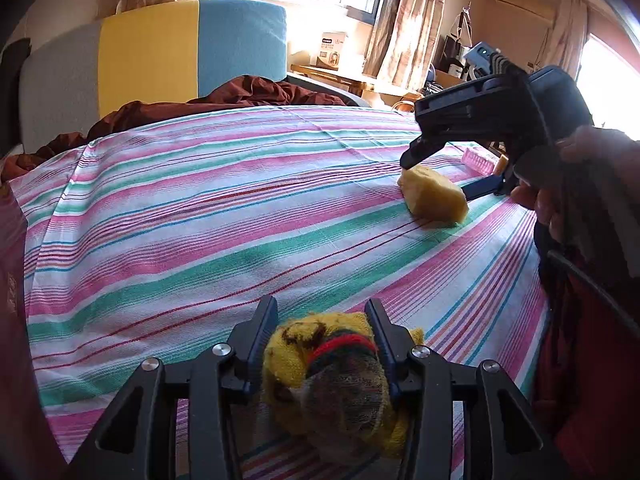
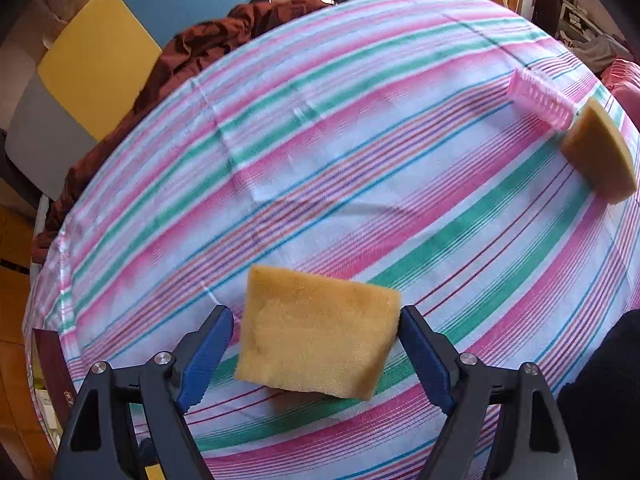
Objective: Organize objects
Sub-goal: 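Grasp a yellow sponge with the right tool while the left tool holds the knit toy, then carry the knit toy over the tray with the left tool while the right tool holds the sponge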
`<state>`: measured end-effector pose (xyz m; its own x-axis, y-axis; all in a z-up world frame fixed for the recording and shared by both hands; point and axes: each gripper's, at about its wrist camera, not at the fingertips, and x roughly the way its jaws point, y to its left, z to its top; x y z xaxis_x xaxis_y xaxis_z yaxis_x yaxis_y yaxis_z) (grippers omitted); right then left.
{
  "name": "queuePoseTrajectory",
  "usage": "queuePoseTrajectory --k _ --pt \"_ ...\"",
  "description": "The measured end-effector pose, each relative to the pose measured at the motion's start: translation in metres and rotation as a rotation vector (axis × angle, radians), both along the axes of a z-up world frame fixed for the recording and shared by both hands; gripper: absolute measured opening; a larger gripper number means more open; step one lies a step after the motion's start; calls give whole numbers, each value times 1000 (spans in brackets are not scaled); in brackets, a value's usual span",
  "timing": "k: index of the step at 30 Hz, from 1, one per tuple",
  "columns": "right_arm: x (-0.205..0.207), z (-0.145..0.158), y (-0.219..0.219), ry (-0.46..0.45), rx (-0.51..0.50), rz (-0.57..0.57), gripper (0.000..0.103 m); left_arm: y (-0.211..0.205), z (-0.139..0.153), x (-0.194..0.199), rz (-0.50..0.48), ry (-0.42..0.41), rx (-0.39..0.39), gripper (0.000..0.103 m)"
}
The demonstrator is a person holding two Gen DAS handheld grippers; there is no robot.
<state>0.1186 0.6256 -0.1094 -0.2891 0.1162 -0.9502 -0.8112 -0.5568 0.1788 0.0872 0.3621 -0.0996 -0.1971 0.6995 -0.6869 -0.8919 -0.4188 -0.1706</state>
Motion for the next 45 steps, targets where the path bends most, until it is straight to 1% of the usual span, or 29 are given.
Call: queuePoseTrajectory --k 1,2,3,4,6,8,11,12,13,16,20,24,30,37,40,45 --pt "-3 2 -4 -10 32 23 80 -2 0 0 0 -5 2 47" --pt "-5 2 -7 -27 50 36 71 -2 0 -1 0 -8 4 47" --pt "-5 3 -7 -26 56 39 71 -2 0 0 0 -8 4 47" --pt "-5 4 -8 -15 55 46 68 -1 0 0 -1 -8 4 47" --pt "-8 6 -11 18 36 82 66 -1 0 1 -1 -2 1 47" --pt "-19 8 -23 46 27 174 66 -2 1 3 0 2 0 47" --pt "-35 8 -46 18 57 314 66 -3 0 3 -1 5 0 46" --pt "-38 5 -49 4 59 342 66 -3 1 3 -1 8 -1 45" --pt "-39 6 -52 -10 83 359 66 -3 1 4 0 11 -3 45" --pt "-38 6 -52 -15 85 368 66 -3 2 3 1 10 -6 44" --pt "-36 4 -55 -40 112 394 66 -8 5 2 15 2 -16 37" --pt "-35 4 -56 -61 137 414 66 -12 9 -4 54 -41 -41 33" --pt "-38 3 -56 -70 144 421 66 -18 11 -3 91 -9 -77 32" --pt "-37 4 -55 -71 147 423 67 -24 15 -7 143 -8 -106 32" --pt "-40 3 -59 -75 152 428 67 -28 21 -9 166 4 -105 32" --pt "-45 1 -66 -78 157 430 67 -37 37 -12 195 23 -76 32"
